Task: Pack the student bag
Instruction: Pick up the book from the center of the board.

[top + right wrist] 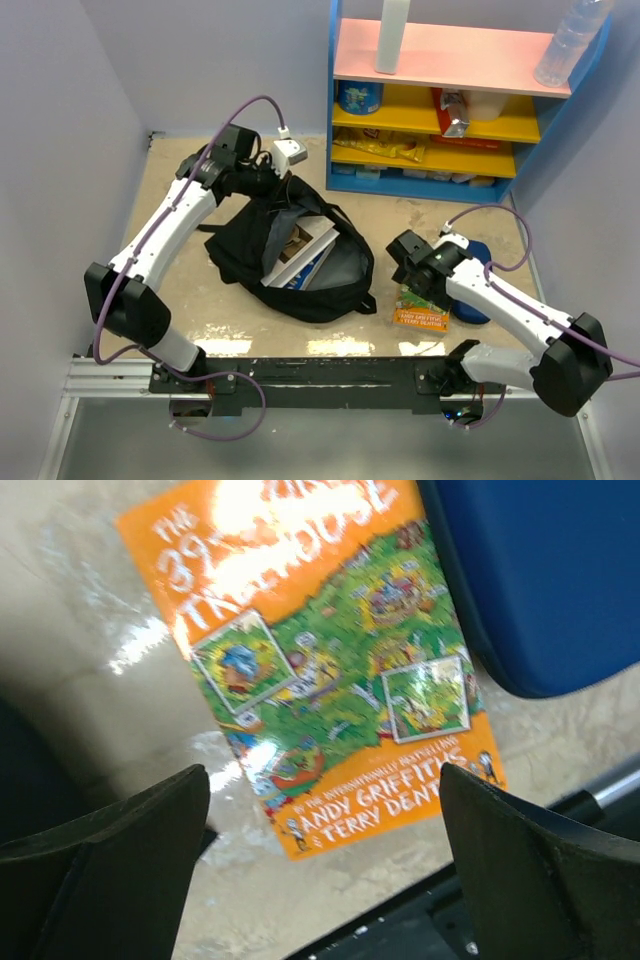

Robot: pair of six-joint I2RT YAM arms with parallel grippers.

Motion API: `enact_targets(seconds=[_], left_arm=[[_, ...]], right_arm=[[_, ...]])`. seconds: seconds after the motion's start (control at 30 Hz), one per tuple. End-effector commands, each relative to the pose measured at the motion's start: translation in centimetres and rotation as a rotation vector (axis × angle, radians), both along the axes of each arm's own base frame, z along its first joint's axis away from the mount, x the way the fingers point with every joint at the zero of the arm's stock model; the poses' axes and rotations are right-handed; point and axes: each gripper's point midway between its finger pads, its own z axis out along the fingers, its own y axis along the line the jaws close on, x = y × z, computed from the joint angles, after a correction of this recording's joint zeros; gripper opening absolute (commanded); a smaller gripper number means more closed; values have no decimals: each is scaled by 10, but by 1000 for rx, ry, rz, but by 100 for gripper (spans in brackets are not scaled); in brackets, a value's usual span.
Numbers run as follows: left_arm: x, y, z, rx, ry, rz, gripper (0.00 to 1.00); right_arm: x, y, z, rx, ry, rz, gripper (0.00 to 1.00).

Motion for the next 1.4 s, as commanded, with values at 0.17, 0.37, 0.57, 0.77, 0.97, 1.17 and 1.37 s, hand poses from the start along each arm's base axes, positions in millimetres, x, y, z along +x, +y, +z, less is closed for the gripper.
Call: enact_targets(seconds=[0.17,0.37,0.57,0.77,0.97,1.17,1.37], left_arm=[[-18,13,21,-18,-53,-33,0],[-19,20,40,-24,-99,-33,0],[-12,39,32,-15,-78,-15,0],[-5,50,34,-13,-88,0,0],[-2,49,34,-18,-76,-2,0],[-1,50,35,-14,-76,7,0],[-1,50,36,-20,-76,17,0]], right_arm=[[-41,-13,-13,-3,154,-65,95],[-41,2,-35,29,228,-119,99],[-27,18,-73,167,116,-233,90],[-29,10,-81,177,74,-274,91],[-3,46,-92,194,132,-207,89],[55,113,-92,333,91,-56,88],[88,104,-49,222,0,-51,98]])
